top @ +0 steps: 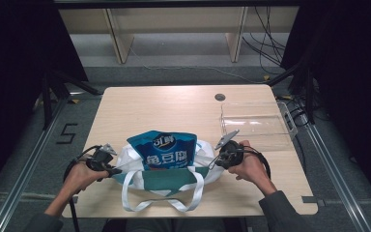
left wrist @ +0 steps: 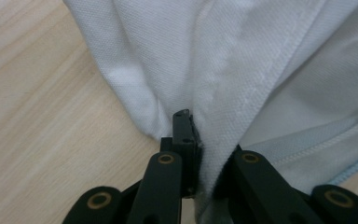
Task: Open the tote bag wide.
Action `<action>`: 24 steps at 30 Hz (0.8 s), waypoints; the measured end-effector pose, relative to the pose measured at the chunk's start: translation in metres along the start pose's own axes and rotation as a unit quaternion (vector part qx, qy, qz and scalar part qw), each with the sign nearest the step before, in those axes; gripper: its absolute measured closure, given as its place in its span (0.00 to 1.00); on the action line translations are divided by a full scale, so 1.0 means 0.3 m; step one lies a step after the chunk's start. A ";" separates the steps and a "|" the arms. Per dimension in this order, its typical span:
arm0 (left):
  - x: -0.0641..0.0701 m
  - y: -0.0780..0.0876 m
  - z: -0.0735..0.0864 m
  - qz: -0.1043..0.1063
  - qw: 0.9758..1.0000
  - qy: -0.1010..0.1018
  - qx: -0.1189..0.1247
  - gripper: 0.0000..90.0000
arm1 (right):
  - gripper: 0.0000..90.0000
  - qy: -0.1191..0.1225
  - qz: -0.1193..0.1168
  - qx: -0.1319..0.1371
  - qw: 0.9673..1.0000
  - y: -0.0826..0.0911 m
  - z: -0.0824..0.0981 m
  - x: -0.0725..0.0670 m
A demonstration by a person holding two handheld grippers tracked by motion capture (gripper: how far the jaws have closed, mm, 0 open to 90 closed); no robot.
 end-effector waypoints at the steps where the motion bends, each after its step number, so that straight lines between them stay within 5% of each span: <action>1: -0.002 0.000 0.002 0.000 1.000 0.000 0.000 0.94 | 0.96 -0.003 0.003 -0.001 1.000 -0.007 0.006 0.002; 10: -0.017 -0.012 -0.019 -0.030 1.000 -0.004 -0.001 0.94 | 0.96 -0.023 0.000 -0.008 1.000 -0.089 0.029 0.018; 12: -0.017 -0.019 -0.025 -0.031 0.999 0.010 0.008 0.94 | 0.96 -0.022 0.005 -0.004 1.000 -0.096 0.025 0.028; 15: -0.018 -0.019 -0.026 -0.032 0.999 0.008 0.008 0.94 | 0.96 -0.021 0.009 -0.001 1.000 -0.102 0.018 0.039; 16: -0.018 -0.014 -0.024 -0.033 0.999 -0.006 -0.002 0.94 | 0.96 -0.020 0.007 0.000 1.000 -0.101 0.018 0.040; 21: -0.027 -0.002 -0.028 -0.034 0.999 -0.006 -0.003 0.84 | 0.79 -0.047 0.018 0.028 0.998 -0.053 0.012 0.040; 23: -0.031 0.033 -0.032 -0.027 0.999 0.017 0.011 0.72 | 0.71 -0.065 0.028 0.064 0.995 -0.007 -0.009 0.031; 24: -0.028 0.054 -0.035 -0.013 1.000 0.008 0.012 0.69 | 0.67 -0.055 0.027 0.084 0.995 0.018 -0.020 0.028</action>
Point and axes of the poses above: each handheld gripper's, and its own axes: y roughly backward along the jaws, z roughly out of its underside, x roughly to its right, the point moved 6 cm from there along -y, roughly forward along the jaws
